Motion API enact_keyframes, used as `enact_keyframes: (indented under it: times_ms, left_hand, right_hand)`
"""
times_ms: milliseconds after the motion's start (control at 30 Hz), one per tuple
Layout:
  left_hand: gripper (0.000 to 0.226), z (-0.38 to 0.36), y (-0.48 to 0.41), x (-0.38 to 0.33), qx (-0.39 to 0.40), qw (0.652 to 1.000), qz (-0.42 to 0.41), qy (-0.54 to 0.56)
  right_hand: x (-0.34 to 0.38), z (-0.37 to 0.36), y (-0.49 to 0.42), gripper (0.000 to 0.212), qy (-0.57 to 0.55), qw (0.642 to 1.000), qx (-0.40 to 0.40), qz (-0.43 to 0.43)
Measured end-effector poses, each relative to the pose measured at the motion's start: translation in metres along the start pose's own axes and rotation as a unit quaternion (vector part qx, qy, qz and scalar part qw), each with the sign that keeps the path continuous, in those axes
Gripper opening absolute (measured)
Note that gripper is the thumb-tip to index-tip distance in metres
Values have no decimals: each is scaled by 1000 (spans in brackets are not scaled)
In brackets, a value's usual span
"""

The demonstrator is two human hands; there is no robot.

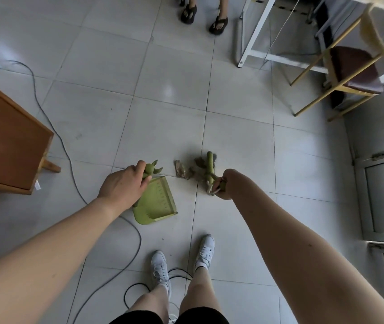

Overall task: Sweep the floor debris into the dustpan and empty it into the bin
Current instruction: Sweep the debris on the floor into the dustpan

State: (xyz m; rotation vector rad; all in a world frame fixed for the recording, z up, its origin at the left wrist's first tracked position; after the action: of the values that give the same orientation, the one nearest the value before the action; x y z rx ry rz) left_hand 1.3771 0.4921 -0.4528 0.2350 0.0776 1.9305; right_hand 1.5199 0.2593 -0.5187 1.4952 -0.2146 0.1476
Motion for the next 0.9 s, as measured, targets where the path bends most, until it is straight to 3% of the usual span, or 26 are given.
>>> enact_keyframes:
  times_ms: [300,700,900]
  left_hand:
    - [31,-2,6,-13,43,994,72,76]
    - [31,-8,-9,-44,22,987,130,95]
    - [31,-9,-21,-79,30,980,156,119]
  right_hand:
    - [71,33,3,26,184,978,-37,88]
    - [73,8,-26,30,162,986,11,47]
    - [67,-9,-26,31,214,975,42,35]
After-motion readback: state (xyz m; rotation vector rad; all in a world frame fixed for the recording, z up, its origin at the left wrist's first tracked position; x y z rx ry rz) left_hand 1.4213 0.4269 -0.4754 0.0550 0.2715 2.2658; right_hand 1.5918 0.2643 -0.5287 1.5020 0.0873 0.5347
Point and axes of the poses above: each hand's wrist, its own y-axis away from the middle knuckle, its own z-axis out of the back of the hand, x = y × z, the point moved 8 cm from there along -y, towards the middle knuckle, and after that the axes turned 15 degrees about -y, right-handed, at the moved point
